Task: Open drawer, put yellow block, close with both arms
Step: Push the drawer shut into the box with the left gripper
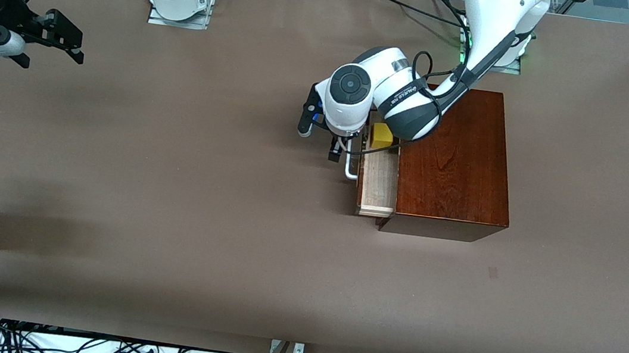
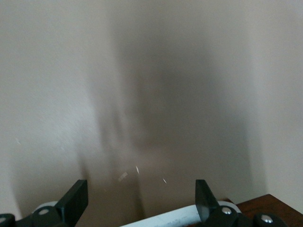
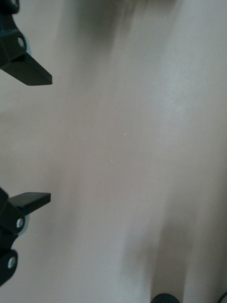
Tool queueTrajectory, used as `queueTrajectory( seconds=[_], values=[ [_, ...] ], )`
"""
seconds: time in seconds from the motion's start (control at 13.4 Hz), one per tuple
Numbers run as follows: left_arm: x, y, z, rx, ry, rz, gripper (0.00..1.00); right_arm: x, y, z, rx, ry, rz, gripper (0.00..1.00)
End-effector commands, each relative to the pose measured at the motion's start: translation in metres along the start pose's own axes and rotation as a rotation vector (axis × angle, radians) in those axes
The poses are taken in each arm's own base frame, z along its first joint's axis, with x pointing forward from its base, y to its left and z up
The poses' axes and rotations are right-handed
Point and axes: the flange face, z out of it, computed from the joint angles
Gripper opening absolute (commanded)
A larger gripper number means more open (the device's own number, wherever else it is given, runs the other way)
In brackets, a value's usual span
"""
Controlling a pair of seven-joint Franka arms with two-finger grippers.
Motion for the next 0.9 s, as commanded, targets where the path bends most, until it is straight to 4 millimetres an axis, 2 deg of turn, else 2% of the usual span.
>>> queueTrajectory(
  seconds=[0.0,0.22,0.3,0.67,0.82],
  values=[
    [-0.037,-0.007,-0.004,-0.039,-0.108,-0.003,1.00,0.000,-0.001,-0.003,-0.017,-0.008,-0.001,1.00],
    [-0.057,-0.012,-0.004,-0.060,-0.172,-0.020,1.00,-0.003,0.009,-0.008,-0.025,-0.019,0.014,1.00],
    [-0.067,-0.016,-0.005,-0.060,-0.179,-0.032,1.00,0.000,0.009,-0.003,-0.023,-0.033,0.024,1.00],
    [-0.083,-0.023,-0.009,-0.062,-0.180,-0.055,1.00,0.003,0.004,-0.007,-0.024,-0.022,0.019,1.00],
    [-0.079,-0.022,-0.013,-0.052,-0.170,-0.065,1.00,0.003,0.004,-0.007,-0.023,-0.022,0.017,1.00]
  ],
)
